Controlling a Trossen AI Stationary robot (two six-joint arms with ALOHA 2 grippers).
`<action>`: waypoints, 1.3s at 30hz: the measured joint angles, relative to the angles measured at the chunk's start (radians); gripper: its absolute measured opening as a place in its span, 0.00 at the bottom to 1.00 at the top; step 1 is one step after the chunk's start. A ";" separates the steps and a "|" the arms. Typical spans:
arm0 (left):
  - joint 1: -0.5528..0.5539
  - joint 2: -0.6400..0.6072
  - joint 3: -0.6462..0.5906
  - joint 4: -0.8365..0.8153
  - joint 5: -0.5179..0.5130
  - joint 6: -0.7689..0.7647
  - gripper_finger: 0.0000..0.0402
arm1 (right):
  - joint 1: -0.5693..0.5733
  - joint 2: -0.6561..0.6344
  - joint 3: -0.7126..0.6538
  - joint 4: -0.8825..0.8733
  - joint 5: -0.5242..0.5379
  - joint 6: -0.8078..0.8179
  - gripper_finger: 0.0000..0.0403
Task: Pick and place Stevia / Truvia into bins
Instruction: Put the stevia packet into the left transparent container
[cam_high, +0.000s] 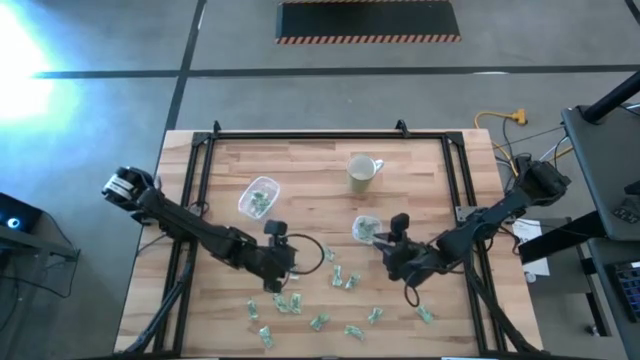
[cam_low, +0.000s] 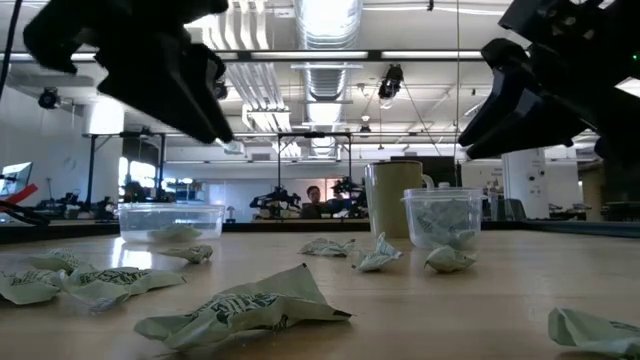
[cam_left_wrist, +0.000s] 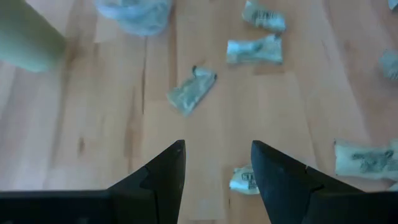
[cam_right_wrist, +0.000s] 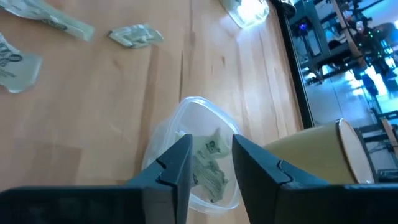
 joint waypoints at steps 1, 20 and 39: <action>-0.001 0.011 -0.009 0.000 0.001 -0.005 0.41 | 0.000 0.000 0.000 0.000 0.000 0.000 0.25; 0.044 0.163 -0.043 0.169 0.164 0.021 0.41 | 0.004 -0.013 0.001 -0.005 0.000 0.010 0.18; 0.086 0.213 -0.052 0.170 0.263 -0.008 0.41 | 0.004 -0.013 0.001 -0.008 -0.001 0.024 0.17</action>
